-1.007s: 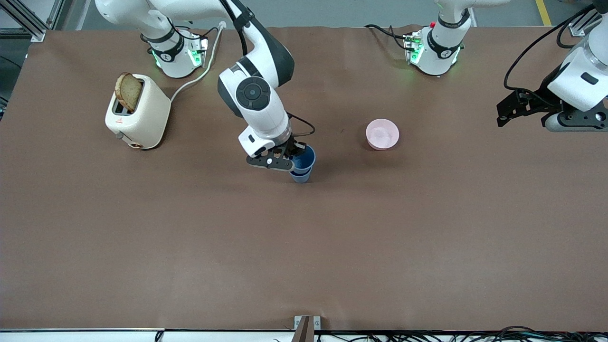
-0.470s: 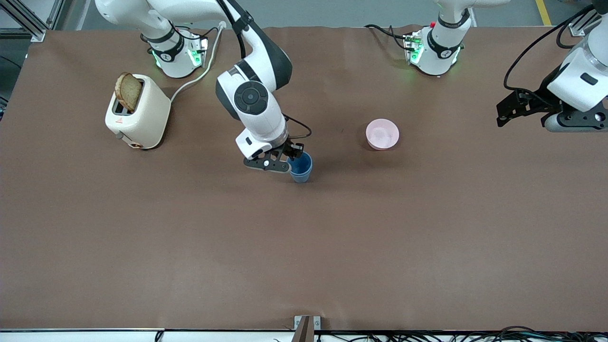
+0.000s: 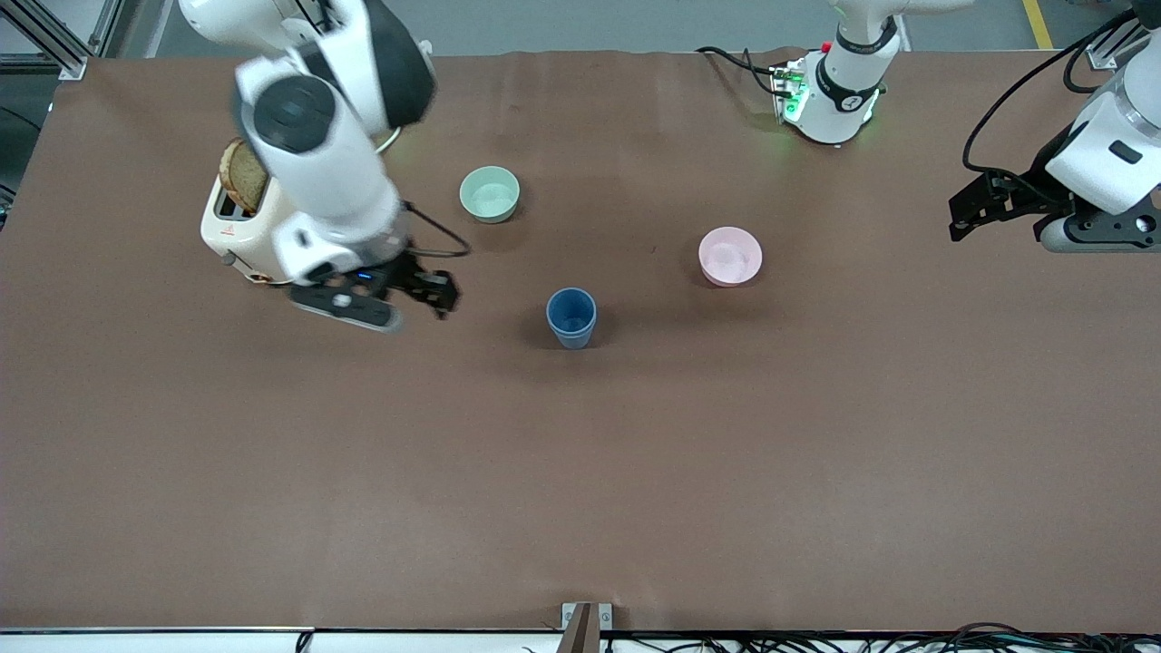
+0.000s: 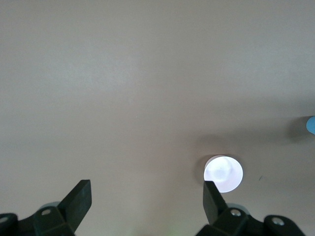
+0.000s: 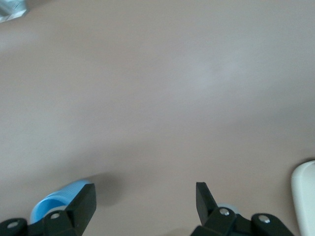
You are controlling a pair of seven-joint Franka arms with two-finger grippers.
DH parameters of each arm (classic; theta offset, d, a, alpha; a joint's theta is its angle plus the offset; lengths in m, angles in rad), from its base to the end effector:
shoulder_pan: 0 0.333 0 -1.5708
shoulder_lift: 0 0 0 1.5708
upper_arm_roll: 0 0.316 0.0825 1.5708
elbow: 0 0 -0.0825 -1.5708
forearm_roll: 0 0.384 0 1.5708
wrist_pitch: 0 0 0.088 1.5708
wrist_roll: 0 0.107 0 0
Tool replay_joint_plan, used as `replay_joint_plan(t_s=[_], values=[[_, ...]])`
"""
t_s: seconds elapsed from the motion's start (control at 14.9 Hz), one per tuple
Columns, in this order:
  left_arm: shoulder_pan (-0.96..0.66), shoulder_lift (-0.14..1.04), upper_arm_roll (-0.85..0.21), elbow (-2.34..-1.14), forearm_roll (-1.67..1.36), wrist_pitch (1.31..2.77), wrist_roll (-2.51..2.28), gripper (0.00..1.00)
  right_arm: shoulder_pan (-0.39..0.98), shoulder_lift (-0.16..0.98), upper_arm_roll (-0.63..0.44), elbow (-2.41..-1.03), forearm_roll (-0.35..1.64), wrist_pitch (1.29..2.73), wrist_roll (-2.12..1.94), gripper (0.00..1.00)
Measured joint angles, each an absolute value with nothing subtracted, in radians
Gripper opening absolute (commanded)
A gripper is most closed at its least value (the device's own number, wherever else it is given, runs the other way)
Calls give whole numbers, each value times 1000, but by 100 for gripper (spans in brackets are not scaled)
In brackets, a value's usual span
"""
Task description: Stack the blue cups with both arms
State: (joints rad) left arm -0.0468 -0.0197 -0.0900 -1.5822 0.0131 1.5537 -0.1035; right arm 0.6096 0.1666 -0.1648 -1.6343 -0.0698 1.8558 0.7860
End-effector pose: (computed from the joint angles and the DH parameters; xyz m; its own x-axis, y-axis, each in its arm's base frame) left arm 0.5417 -0.0736 0.6284 0.9994 -0.0330 -0.0073 -0.0332 -0.9993 -0.0157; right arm 0.5590 0.2677 0.5233 0.9441 -0.3118 0.1067 -0.3163 -0.9483 0.0276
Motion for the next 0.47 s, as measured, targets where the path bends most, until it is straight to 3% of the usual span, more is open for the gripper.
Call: replay_joint_plan(t_s=[0.47], values=[[-46, -19, -90, -1583, 13, 1550, -103, 100, 371, 9, -169, -1636, -106, 1633, 462, 92]])
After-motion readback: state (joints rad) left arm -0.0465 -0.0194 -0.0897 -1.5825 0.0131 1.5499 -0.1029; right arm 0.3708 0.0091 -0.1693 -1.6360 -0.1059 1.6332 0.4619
